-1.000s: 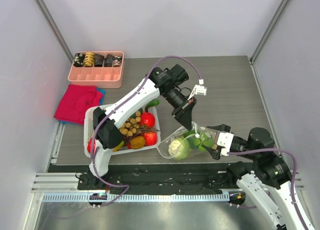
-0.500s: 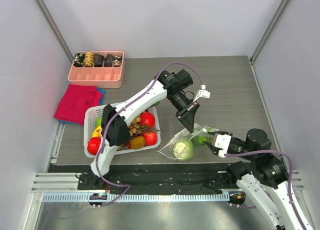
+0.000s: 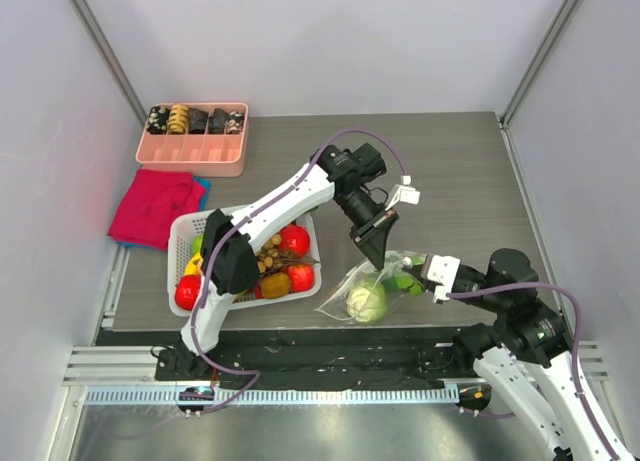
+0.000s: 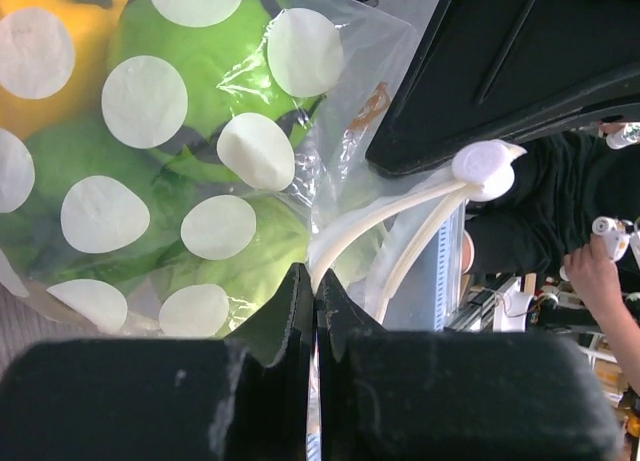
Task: Place the food in the zip-top bag and seal the zipper
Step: Zip the zipper food storage bag at the center of the board.
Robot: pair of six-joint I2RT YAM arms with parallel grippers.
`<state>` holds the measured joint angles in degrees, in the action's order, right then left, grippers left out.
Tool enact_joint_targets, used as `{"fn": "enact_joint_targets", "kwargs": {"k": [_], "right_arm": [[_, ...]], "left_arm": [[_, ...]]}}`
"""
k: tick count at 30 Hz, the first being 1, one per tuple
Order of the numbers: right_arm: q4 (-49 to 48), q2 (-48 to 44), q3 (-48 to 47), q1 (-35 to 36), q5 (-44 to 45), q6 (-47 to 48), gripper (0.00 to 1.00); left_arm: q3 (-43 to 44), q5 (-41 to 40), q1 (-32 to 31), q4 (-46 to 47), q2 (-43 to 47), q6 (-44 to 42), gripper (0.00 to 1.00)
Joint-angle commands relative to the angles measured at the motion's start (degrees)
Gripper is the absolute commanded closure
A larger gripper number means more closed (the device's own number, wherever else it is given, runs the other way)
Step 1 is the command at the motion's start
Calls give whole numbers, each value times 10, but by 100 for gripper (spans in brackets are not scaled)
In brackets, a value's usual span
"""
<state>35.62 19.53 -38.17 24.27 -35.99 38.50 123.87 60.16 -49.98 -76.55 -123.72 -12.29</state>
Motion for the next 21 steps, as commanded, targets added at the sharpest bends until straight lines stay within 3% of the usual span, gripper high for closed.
{"fn": "enact_joint_targets", "kwargs": {"k": [1,2,4,6,7,8,9,10,16,21], "right_arm": [[-19,6,-33,2,-8,-11,99],[-19,1,-36,2,-7,-26,99],[-17,-5,-43,2,3,-49,99],[-13,-12,-45,2,7,-83,99],[-12,-17,-43,2,10,-92,99],[-11,-22,-41,2,13,-98,99],[-11,-30,-39,2,16,-112,99],[-12,-34,-37,2,22,-118,99],[-16,-49,-34,2,27,-139,99],[-23,-61,-28,2,19,-131,99]], "left_arm": [[8,4,10,8,46,2,85],[-9,13,19,13,54,3,67],[-58,14,56,117,113,71,57],[-192,2,84,271,220,149,45],[-243,-6,94,442,256,190,38],[-334,-33,105,515,296,240,25],[-370,-44,104,568,328,246,20],[-396,-55,100,633,375,245,17],[-415,-150,20,602,411,117,17],[-414,-181,-24,620,393,34,20]]}}
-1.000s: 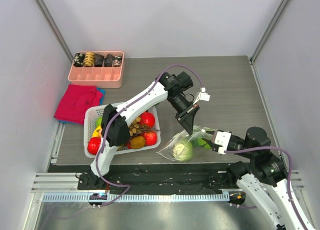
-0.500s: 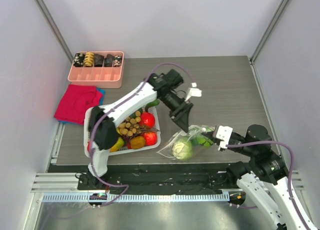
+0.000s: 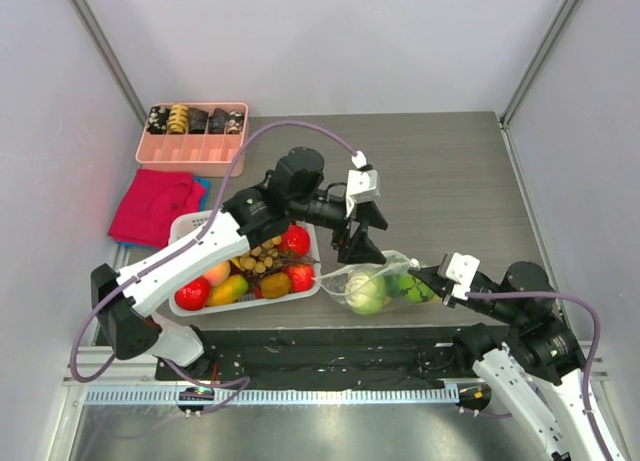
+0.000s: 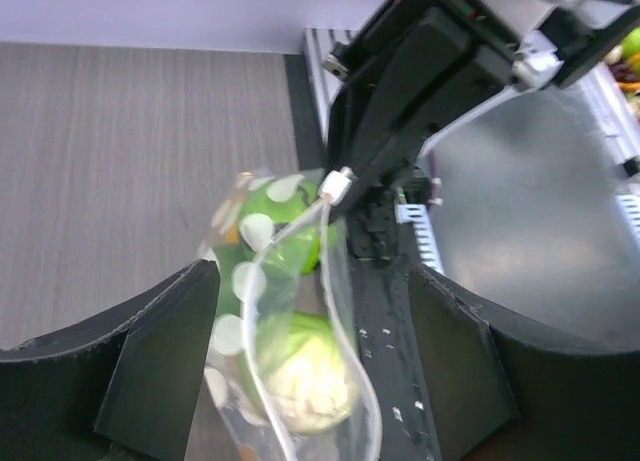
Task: Place the food in the zip-top bag and seal the zipper
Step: Zip the zipper food storage bag at the center of the board.
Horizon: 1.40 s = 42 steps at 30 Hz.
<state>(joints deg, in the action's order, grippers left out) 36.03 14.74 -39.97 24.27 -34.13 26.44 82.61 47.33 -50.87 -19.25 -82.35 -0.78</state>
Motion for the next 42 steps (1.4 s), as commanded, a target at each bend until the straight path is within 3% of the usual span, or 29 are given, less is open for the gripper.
{"fn": "enact_joint_targets", "kwargs": {"k": [1,6,11,23,32,39,42], "right_arm": [[-28,-18,-10,2,0,-9,99],[-27,-24,-13,2,-6,-3,99],[-27,-29,-11,2,-9,3,99],[-30,-29,-10,2,-10,5,99],[-31,-28,-10,2,-12,4,99],[-33,-32,-11,2,-1,0,99],[-33,-36,-10,2,2,-1,99]], "left_arm": [[-3,-57,-27,47,-24,-113,21],[14,-61,-53,56,-51,-163,23],[51,-41,-67,54,-79,-157,34],[55,-31,-104,41,-85,-178,47],[69,-29,-106,29,-91,-172,72],[70,-29,-105,-36,-96,-205,98],[59,-27,-105,-46,-91,-209,100]]}}
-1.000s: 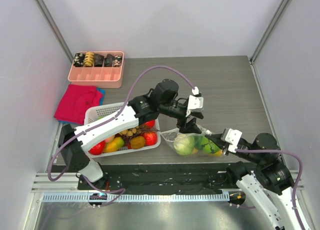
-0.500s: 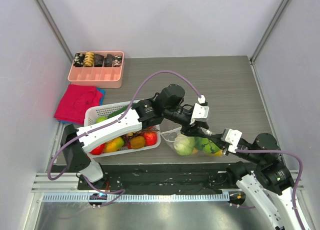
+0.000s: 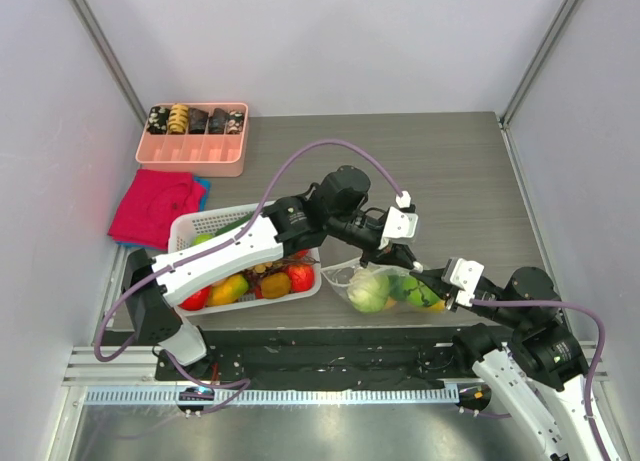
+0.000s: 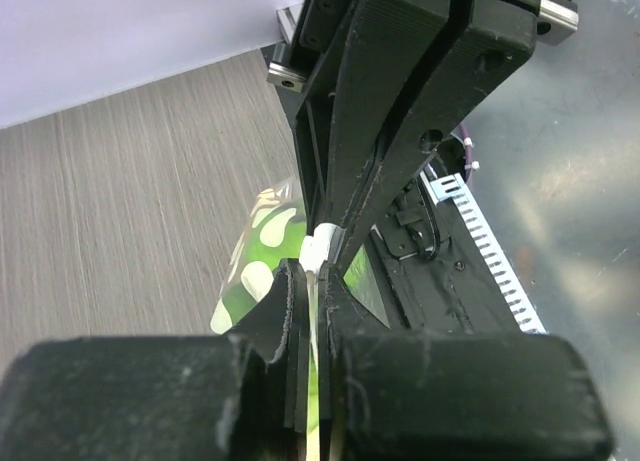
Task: Place the food in the zip-top bag and seal the zipper
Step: Zip the zipper food storage bag at the center of the board.
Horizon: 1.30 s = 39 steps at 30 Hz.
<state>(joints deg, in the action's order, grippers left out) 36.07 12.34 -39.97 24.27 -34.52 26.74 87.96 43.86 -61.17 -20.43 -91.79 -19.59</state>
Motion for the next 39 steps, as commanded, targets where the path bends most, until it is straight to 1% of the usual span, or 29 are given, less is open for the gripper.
{"fn": "enact_joint_targets", "kwargs": {"k": [1,2,3,4,6,7,8,10,11,17,19,23,29,34,39], "right_arm": [[-34,-12,-10,2,4,-4,99],[-33,-13,-10,2,4,-3,99],[-34,-14,-10,2,4,-1,99],[-33,-14,-9,2,2,1,99],[-33,-14,-8,2,-1,3,99],[-33,-13,-7,2,-2,8,99],[-31,-14,-7,2,-3,9,99],[-31,-15,-7,2,-1,10,99],[-30,-15,-9,2,1,9,99],[-25,-24,-11,2,9,9,99],[-25,-24,-11,2,13,9,99],[-26,-25,-13,2,17,6,99],[-27,-30,-13,2,24,2,99],[-29,-31,-13,2,43,-8,99],[-44,-32,-11,2,96,-37,99]], "left_arm": [[3,9,-2,-35,6,-21,100],[1,8,-2,-34,7,-21,99],[3,6,-2,-34,7,-19,90],[5,4,-2,-34,6,-18,86],[12,6,-2,-35,4,-11,84],[15,7,-2,-34,-1,-8,85],[22,7,-2,-35,-2,-7,90],[27,1,-2,-37,-6,-3,96],[29,-1,-2,-40,-8,-4,100],[0,-10,10,-72,4,-17,100],[-13,-14,15,-72,11,-4,100],[-52,-28,25,-75,29,-4,100],[-77,-38,46,-83,42,19,100],[-103,-51,62,-117,66,2,100],[-131,-74,63,-170,98,-33,100]]}}
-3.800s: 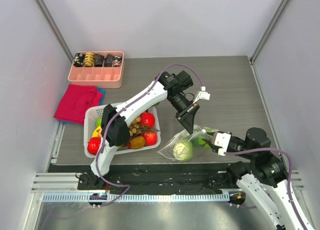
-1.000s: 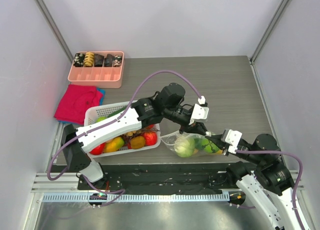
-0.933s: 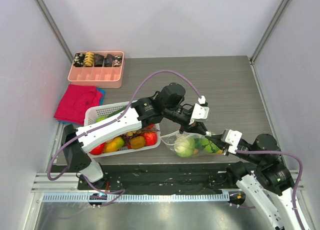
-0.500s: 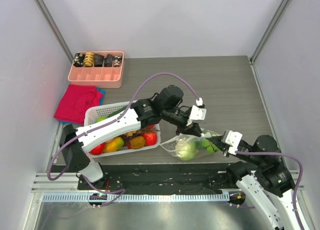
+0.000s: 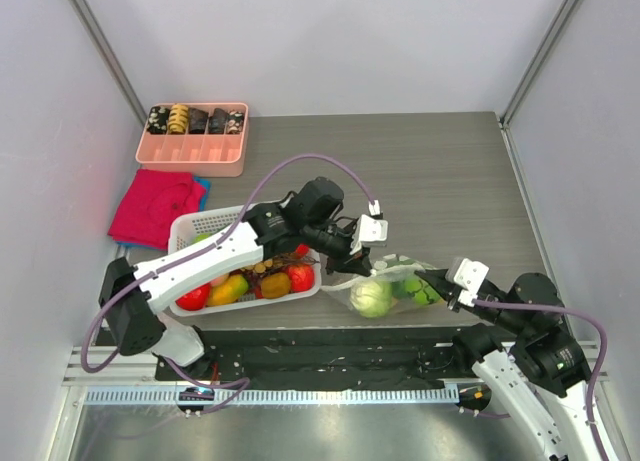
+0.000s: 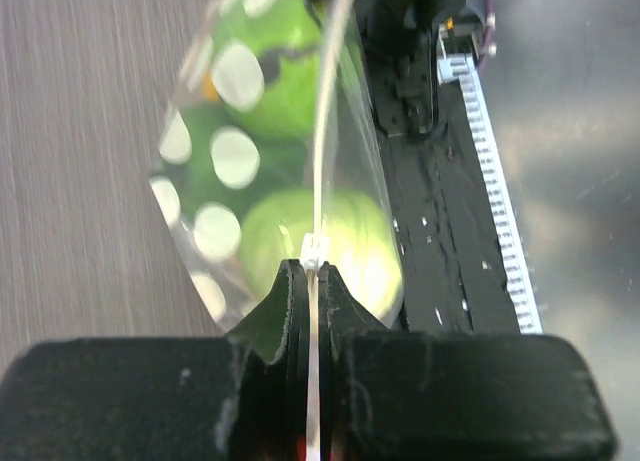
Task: Place the food in the zip-top bag and seal the zipper
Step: Zip the zipper food storage bag at the center of the board.
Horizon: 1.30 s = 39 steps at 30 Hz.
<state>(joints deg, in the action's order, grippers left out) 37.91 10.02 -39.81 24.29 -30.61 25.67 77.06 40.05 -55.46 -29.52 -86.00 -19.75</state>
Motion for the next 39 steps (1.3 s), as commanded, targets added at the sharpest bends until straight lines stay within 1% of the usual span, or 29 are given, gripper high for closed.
{"fn": "enact_joint_targets", "kwargs": {"k": [1,4,12,18,25,29,33,37,38,39], "right_arm": [[-66,-9,-11,1,65,-34,99],[-67,-11,-11,2,93,-43,99],[-57,-22,-12,1,168,-70,99],[-29,-40,-23,1,199,-75,99],[-13,-53,-33,1,237,-75,99],[-11,-53,-38,1,238,-75,99],[-15,-47,-39,1,242,-67,99],[-37,-32,-41,1,251,-54,99],[-44,-27,-42,2,253,-52,99],[-57,-17,-42,1,255,-48,99]], "left_arm": [[-30,-43,10,-84,46,-34,100],[-45,-59,19,-106,64,-43,100],[-77,-67,49,-142,92,-64,100],[-95,-64,76,-163,103,-75,100],[-108,-65,79,-175,117,-84,100],[-112,-64,80,-171,121,-85,100],[-86,-54,80,-150,100,-57,100],[-31,-42,80,-143,66,-29,100],[-22,-45,80,-135,60,-13,97],[-12,-45,81,-133,56,-4,85]]}}
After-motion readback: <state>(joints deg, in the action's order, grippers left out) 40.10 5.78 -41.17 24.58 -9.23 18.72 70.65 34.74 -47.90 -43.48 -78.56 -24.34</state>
